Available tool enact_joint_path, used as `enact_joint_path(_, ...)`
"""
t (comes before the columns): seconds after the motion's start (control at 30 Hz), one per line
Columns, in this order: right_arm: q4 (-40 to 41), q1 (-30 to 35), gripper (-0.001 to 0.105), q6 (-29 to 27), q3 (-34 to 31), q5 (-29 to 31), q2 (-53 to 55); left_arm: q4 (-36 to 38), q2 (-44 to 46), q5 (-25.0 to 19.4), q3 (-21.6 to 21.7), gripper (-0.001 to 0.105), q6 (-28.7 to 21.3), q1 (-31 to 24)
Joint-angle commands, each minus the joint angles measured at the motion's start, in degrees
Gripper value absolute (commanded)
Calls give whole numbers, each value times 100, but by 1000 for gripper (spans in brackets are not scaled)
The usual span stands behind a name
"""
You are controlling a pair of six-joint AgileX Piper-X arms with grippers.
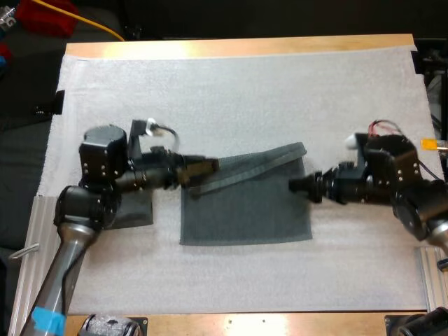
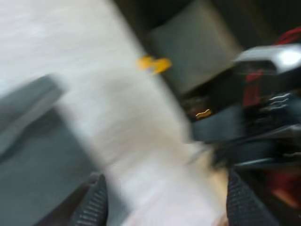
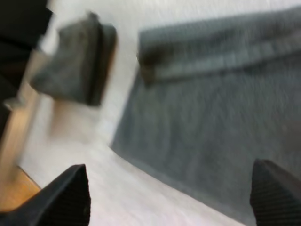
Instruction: Pick towel from pile, fold and stack
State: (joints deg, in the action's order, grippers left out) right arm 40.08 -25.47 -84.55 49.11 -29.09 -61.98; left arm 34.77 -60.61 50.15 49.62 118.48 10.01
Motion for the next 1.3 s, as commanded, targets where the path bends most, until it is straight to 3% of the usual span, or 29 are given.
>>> enact_joint_path(0.0, 248, -100, 69, -195, 27, 247, 85, 1471, 90, -720, 26, 53, -538, 92)
enact_joint_path(0.07, 506, -403, 69, -334, 27, 669, 197, 2280, 223, -1774, 26, 53, -1049, 363)
enact_joint_path(0.17, 773, -824, 69, -405, 27, 1260, 292, 2835, 377, -2640, 26, 53, -1260, 710)
enact_joint_path(0.37, 988, -1732, 69, -384, 27, 1988, 332, 3292, 731, -3624, 26, 53, -1288, 1365)
enact_joint_path(0.53, 988, -2244, 65, -386, 27, 2721, 332, 3358, 788, -3744, 26, 54, -1289, 1476)
enact_joint_path(0.7, 927, -2270, 36, -386, 27, 2909, 332, 3356, 788, -3745, 26, 54, -1289, 1476)
enact_joint_path(0.93, 205, -2272, 1, -386, 27, 2910, 331, 2774, 788, -3745, 26, 54, -1359, 1476)
enact_joint_path(1.13, -304, -2272, 1, -366, 27, 3222, 217, 2509, 777, -3742, 26, 54, -1402, 1476)
enact_joint_path(1.27, -429, -2272, 1, -367, 27, 3236, -148, 2483, 777, -4064, 26, 54, -1471, 1476)
